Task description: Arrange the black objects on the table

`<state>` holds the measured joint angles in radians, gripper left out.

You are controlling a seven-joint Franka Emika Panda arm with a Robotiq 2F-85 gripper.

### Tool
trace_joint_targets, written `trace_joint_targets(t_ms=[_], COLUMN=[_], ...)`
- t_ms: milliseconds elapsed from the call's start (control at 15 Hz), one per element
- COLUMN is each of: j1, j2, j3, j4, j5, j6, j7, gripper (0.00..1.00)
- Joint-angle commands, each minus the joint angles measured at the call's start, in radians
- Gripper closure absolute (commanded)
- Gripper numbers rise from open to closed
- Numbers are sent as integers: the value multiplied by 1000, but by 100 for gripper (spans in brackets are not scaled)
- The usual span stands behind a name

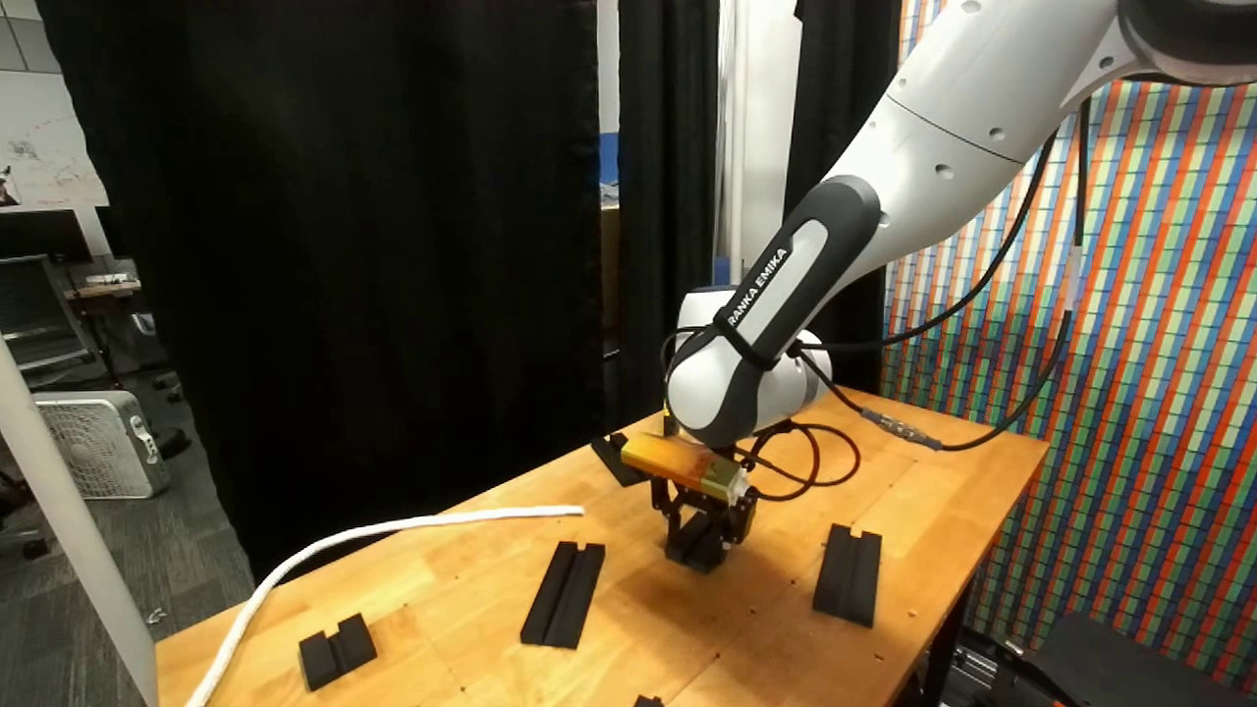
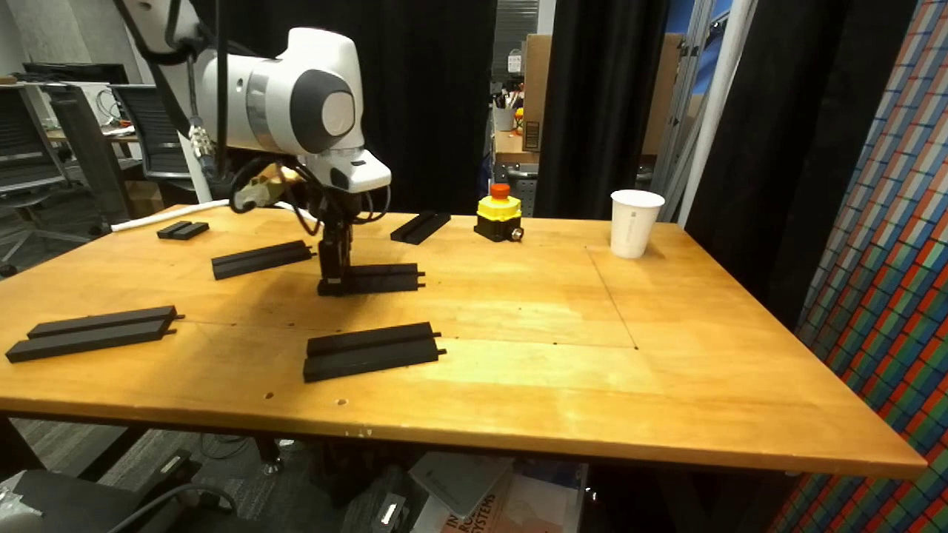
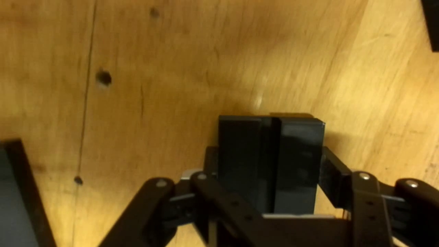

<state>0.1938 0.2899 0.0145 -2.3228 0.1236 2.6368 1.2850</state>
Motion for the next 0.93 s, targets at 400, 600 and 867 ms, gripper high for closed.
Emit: trace_joint_targets(t_ms=[400,600,867], j1=[88,78,75], j2=[-29,-33,-55], j3=[89,98,92], j4=[-65,-73,-73], j5=[50,47,20], j6=[19,38,15], j7=[353,344,317], gripper=[55,55,1])
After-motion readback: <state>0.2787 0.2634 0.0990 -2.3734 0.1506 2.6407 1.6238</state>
